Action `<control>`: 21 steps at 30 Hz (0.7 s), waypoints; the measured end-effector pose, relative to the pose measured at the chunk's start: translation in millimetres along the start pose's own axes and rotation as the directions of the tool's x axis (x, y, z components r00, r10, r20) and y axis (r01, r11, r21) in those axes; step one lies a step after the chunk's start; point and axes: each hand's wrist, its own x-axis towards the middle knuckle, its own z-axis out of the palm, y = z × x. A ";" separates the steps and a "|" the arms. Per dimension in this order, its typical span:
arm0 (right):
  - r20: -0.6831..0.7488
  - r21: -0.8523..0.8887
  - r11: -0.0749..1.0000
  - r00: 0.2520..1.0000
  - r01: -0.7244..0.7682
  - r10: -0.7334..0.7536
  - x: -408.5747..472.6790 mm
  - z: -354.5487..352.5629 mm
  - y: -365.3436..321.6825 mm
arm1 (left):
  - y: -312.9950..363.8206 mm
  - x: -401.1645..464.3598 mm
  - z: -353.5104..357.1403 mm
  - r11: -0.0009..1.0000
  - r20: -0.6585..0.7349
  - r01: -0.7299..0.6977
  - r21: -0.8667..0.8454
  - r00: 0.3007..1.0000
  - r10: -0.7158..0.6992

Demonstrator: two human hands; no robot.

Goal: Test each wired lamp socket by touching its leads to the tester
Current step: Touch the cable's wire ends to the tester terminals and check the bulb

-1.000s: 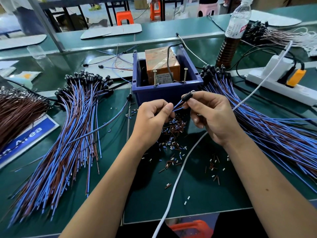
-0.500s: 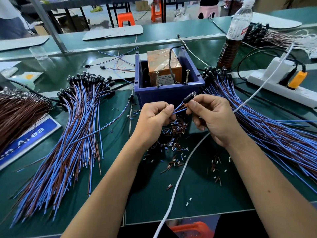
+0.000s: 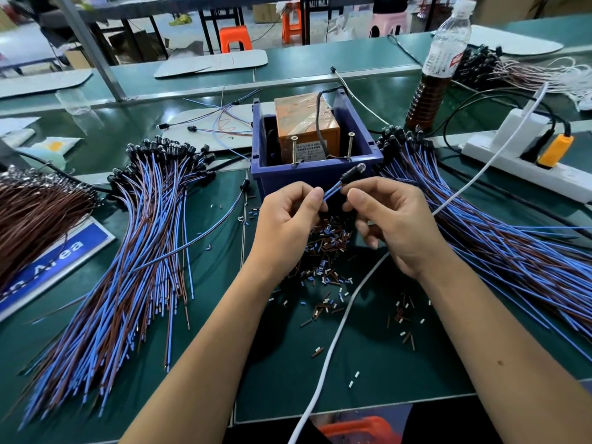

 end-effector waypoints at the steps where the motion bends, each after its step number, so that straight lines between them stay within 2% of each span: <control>1: -0.001 0.002 1.000 1.000 -0.004 0.004 -0.5 2.4 0.5 | -0.6 -0.2 0.4 1.000 -0.004 -0.025 0.001 1.000 0.025; 7: -0.015 -0.019 0.999 0.999 0.039 -0.040 -2.9 12.3 4.0 | -6.9 -4.4 9.5 0.997 0.063 -0.054 0.049 0.997 0.051; 13: -0.038 0.059 0.998 0.999 0.038 -0.036 -2.5 14.2 3.6 | -7.4 -5.4 14.5 0.994 0.003 -0.103 0.044 0.995 0.103; 17: -0.042 0.134 0.991 0.999 0.008 -0.002 -2.7 14.5 2.6 | -4.5 -6.3 16.2 0.990 -0.098 -0.131 -0.052 0.987 0.125; 21: -0.058 0.178 0.984 0.998 -0.004 0.015 -2.3 15.4 1.5 | -3.0 -3.7 10.1 0.981 -0.100 -0.092 -0.173 0.992 0.075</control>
